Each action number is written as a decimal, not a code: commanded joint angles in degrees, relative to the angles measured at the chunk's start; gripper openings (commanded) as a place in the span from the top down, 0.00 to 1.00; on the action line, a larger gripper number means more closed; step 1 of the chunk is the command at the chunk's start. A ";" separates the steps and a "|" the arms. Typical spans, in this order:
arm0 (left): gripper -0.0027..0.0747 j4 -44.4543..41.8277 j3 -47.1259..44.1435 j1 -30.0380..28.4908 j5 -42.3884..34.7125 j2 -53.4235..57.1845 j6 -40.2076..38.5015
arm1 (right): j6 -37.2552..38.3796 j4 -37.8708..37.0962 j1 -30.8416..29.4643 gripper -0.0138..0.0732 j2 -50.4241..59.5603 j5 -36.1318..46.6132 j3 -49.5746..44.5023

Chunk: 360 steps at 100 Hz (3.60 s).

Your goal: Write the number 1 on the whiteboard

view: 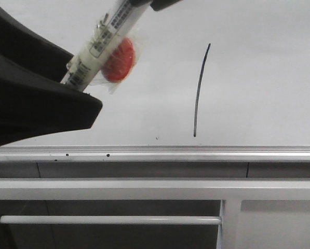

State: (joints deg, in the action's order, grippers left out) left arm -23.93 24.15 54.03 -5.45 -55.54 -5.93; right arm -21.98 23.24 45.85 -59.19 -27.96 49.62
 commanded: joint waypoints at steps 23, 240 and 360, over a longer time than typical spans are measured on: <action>0.45 0.29 1.75 -0.14 -4.69 0.40 -0.19 | -0.29 0.67 0.11 0.89 0.65 3.08 2.01; 0.99 31.53 -12.00 -0.14 -30.30 0.40 0.31 | 3.92 -15.33 0.11 0.91 16.17 -2.97 2.01; 0.99 68.77 -13.42 21.04 -73.86 -30.54 6.44 | 51.39 -62.40 0.11 0.91 35.02 -3.54 -20.95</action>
State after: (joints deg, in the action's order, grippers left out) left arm 41.46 9.59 73.75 -64.46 -84.46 4.26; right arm 29.30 -36.54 45.85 -23.92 -34.51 27.27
